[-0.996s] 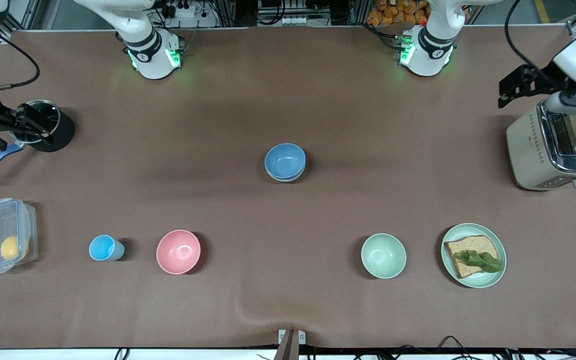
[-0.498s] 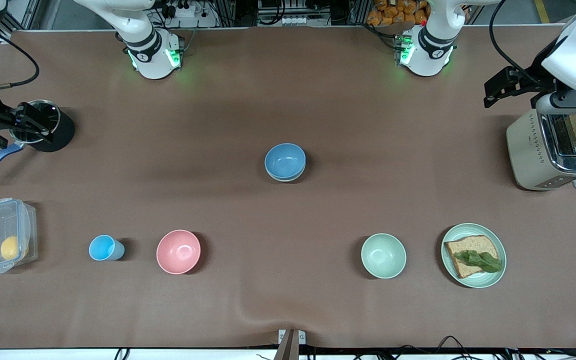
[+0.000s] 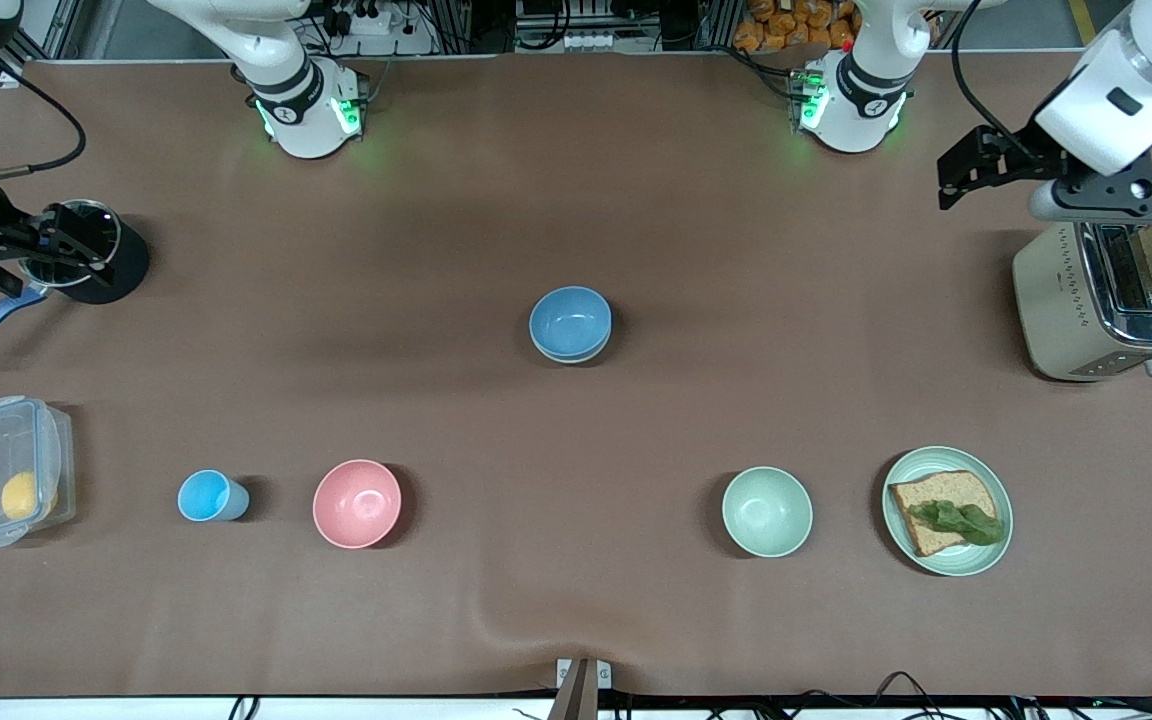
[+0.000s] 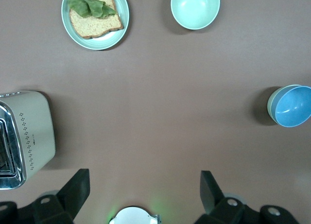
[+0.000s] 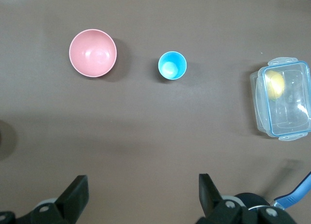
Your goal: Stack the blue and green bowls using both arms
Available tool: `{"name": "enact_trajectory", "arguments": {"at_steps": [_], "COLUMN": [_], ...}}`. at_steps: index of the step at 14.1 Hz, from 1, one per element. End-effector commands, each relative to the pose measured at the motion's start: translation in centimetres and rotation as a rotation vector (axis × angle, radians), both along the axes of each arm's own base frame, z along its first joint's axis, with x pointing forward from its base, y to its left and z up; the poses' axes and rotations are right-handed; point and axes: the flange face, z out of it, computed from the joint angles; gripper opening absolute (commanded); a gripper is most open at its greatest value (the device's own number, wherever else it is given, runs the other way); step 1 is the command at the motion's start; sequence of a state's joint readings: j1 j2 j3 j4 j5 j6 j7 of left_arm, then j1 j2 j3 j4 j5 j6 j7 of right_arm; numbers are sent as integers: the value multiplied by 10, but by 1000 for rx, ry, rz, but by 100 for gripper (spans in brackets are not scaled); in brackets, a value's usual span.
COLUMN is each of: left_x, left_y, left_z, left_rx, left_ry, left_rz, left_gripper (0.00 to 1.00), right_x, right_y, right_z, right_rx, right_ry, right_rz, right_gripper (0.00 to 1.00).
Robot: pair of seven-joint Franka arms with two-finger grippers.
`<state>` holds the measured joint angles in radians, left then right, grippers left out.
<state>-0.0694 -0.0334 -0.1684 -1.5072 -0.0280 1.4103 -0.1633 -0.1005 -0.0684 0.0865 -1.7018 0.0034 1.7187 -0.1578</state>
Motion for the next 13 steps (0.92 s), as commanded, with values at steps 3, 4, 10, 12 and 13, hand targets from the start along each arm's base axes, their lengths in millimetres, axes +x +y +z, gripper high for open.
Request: {"name": "enact_trajectory", "arguments": {"at_steps": [3, 4, 10, 12, 13], "left_x": [-1, 0, 2, 2, 2], "left_y": [1, 2, 6, 6, 6], "left_z": [3, 3, 5, 5, 5], "left_rx": [34, 42, 47, 47, 47], "left_ry": [-15, -20, -32, -31, -31], "left_rz": [-2, -1, 6, 6, 6], "left_gripper": [100, 100, 100, 100, 100], "right_x": [-7, -7, -6, -5, -4], "right_y": [2, 3, 3, 4, 6], "right_z": [6, 6, 7, 7, 7], "right_rx": [15, 15, 15, 16, 16], "right_ry": [-10, -10, -16, -16, -19], "right_rz": [-16, -14, -14, -13, -10], "right_gripper": [100, 100, 100, 100, 100]}}
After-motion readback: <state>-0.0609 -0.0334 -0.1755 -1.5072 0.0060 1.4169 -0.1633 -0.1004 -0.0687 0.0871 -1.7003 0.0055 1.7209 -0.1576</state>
